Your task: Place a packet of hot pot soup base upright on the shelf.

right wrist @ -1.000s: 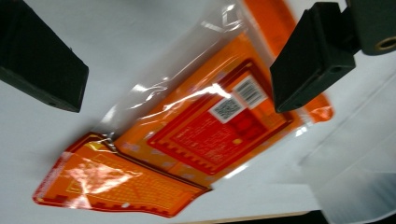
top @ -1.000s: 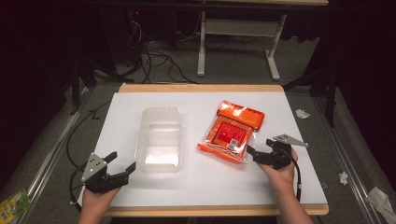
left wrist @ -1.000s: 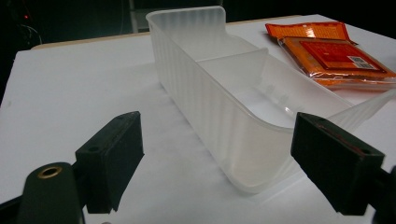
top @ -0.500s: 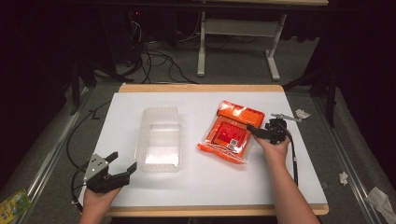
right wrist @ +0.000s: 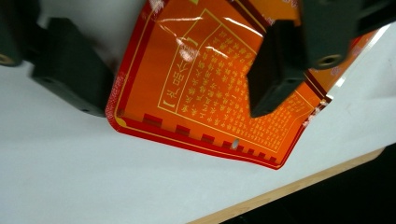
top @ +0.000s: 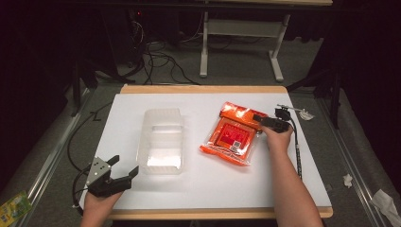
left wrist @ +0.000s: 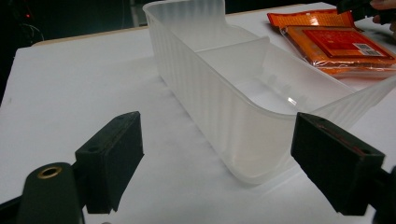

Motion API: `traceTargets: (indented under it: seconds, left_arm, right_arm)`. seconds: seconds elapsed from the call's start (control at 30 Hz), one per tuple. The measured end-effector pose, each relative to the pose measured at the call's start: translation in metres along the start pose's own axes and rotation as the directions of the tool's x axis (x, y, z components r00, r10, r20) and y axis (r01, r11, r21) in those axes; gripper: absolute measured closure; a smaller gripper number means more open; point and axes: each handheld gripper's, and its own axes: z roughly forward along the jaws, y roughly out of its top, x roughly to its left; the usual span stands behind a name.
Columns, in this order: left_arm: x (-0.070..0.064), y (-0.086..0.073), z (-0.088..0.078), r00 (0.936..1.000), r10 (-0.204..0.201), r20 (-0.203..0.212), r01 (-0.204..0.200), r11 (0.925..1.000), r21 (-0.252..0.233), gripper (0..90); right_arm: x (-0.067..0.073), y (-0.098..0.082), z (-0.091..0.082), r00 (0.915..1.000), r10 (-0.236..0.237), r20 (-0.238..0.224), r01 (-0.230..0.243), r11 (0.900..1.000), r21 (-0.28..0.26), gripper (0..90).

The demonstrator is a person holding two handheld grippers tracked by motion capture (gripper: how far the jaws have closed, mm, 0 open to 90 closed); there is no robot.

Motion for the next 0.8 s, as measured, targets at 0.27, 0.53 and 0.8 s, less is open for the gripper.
traceTargets:
  seconds: [0.27,0.53,0.8]
  left_arm:
    - [0.0,0.0,0.0,1.0,-0.003,0.007,0.003,1.0,-0.002,17.6]
    - [-0.004,0.002,0.001,0.9999,-0.005,0.013,0.005,0.9999,-0.01,17.7]
    - [-0.006,0.004,-0.002,0.9997,-0.004,0.025,0.005,0.9997,-0.026,17.7]
  right_arm:
    - [-0.01,0.0,-0.002,0.9976,0.011,-0.068,-0.012,1.0,-0.007,90.0]
    - [0.035,0.004,-0.037,0.97,-0.242,-0.025,0.237,0.963,-0.127,90.0]
    - [0.064,0.005,-0.074,0.946,-0.322,-0.04,0.304,0.923,-0.237,90.0]
